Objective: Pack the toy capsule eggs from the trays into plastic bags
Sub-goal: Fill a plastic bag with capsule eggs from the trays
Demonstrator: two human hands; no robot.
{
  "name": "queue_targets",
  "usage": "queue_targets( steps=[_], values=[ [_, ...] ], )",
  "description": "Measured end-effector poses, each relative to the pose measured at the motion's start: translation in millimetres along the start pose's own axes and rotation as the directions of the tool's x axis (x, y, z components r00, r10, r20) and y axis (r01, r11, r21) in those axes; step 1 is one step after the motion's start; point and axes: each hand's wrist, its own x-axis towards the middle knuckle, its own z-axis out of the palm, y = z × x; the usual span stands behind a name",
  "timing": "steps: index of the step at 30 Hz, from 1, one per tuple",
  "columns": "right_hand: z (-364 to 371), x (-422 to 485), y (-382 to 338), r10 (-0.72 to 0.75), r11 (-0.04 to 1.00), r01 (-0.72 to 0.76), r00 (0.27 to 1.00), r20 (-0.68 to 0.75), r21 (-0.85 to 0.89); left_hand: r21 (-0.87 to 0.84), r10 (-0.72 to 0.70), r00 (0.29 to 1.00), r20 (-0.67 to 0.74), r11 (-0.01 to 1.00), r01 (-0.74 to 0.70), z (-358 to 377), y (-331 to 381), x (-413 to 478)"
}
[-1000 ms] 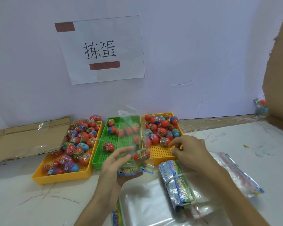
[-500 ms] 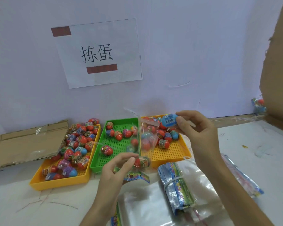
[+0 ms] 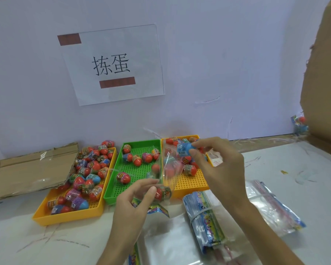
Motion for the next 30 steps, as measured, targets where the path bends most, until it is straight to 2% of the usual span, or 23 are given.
queue_targets(
  steps=[2, 4, 7, 10, 16, 22, 30],
  values=[
    [-2, 1, -1, -0.025, 1.0, 0.024, 0.998, -0.065, -0.015, 0.021, 0.015, 1.0, -0.003, 1.0, -0.015, 0, 0, 1],
    [-3, 1, -1, -0.048, 0.999, 0.048, 0.996, -0.072, -0.005, 0.032, 0.023, 1.0, -0.002, 0.999, -0.023, 0, 0, 0],
    [0, 1, 1, -0.055, 0.998, 0.055, 0.998, 0.029, -0.015, 0.035, 0.027, 1.0, 0.004, 0.999, -0.027, 1, 1, -1],
    [4, 0, 5, 0.003, 0.997, 0.006, 0.992, 0.129, -0.073, 0.042, 0.045, 0.999, 0.004, 0.998, -0.045, 2, 3, -1],
    [6, -1, 6, 0.12, 0.989, -0.135, 0.969, 0.215, 0.059, 0.052, 0.057, 0.998, 0.017, 0.997, -0.058, 1, 1, 1],
    [10, -4, 2, 0.106, 0.986, -0.145, 0.931, 0.35, 0.085, 0.027, 0.009, 0.999, 0.043, 1.0, -0.011, 0, -2, 1],
    [15, -9, 3, 0.1, 0.993, -0.115, 0.921, 0.378, 0.019, -0.12, -0.04, 0.99, 0.138, 0.991, 0.057, 3, 7, -3]
  ],
)
